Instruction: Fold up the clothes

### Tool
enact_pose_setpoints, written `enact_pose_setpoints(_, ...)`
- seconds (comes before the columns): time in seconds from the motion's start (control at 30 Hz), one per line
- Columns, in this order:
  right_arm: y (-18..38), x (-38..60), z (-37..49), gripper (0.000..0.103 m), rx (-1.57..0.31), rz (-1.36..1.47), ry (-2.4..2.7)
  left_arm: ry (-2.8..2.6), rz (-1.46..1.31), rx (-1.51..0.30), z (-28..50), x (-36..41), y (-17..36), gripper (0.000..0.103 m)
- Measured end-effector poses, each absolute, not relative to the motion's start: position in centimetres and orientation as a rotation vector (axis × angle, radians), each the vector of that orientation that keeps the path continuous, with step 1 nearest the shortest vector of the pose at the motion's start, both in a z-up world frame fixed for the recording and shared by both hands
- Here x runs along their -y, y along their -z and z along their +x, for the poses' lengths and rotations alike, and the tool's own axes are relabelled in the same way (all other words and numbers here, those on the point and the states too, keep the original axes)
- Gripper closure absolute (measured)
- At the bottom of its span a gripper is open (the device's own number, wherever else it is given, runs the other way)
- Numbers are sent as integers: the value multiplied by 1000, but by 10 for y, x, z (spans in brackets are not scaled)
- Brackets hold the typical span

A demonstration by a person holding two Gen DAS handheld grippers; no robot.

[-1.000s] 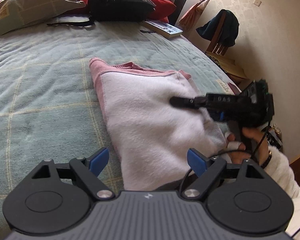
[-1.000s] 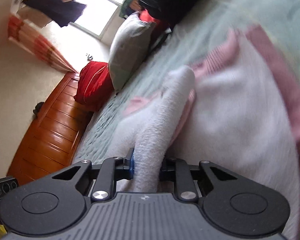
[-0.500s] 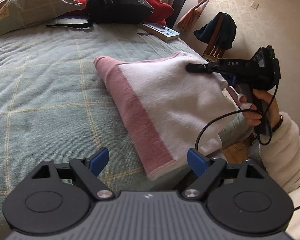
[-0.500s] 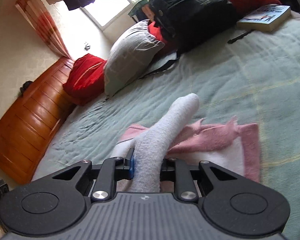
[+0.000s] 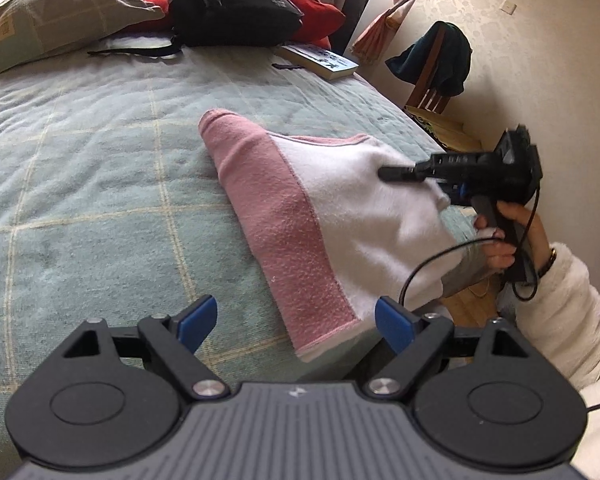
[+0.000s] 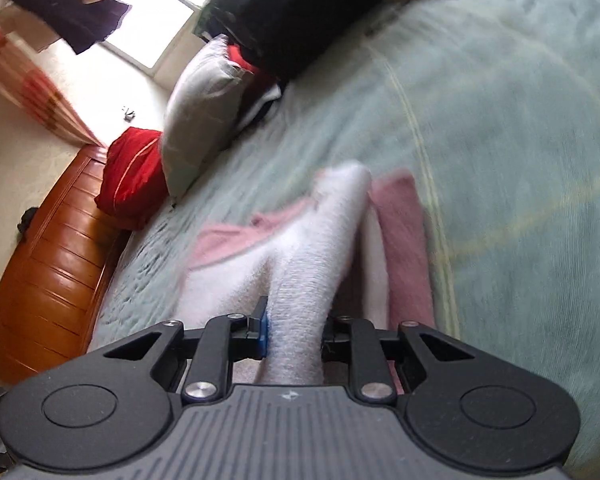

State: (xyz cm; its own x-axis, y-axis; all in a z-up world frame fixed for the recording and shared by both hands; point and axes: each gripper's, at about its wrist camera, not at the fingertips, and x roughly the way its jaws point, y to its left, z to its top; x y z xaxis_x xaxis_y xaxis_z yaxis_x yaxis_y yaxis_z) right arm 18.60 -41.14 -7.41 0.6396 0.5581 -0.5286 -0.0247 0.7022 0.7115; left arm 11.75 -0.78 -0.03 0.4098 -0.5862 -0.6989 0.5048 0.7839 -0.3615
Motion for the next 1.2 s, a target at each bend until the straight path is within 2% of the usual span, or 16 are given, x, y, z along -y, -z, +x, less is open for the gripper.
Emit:
enact_pose_setpoints(0.2,92,412,183,79,-911,723,-339,689,-111,-926,116,5,4,17)
enact_pose_setpoints(0.33,98,421,174,79,-879,760,-344,676,-107,-938,117,4,6,17)
enact_pose_setpoints(0.53,88,417,164,78,-861,637,-322,679,-108,-936,117,4,4,17)
enact_pose_setpoints(0.77,38,384,127,66,-720,298,-256,675,-51,-922,131,17,-8,17)
enact_pose_setpoints(0.93,27,339,113,66,-653,102,-267,680,-4,-893,148,39,-21,17)
enact_pose_setpoints(1.07,40,328,106,58,-651,20,-319,739,10,-867,163,58,-28,17)
enact_pose_setpoints(1.2,71,342,110,62,-728,40,-294,786,13,-851,189,88,-27,17)
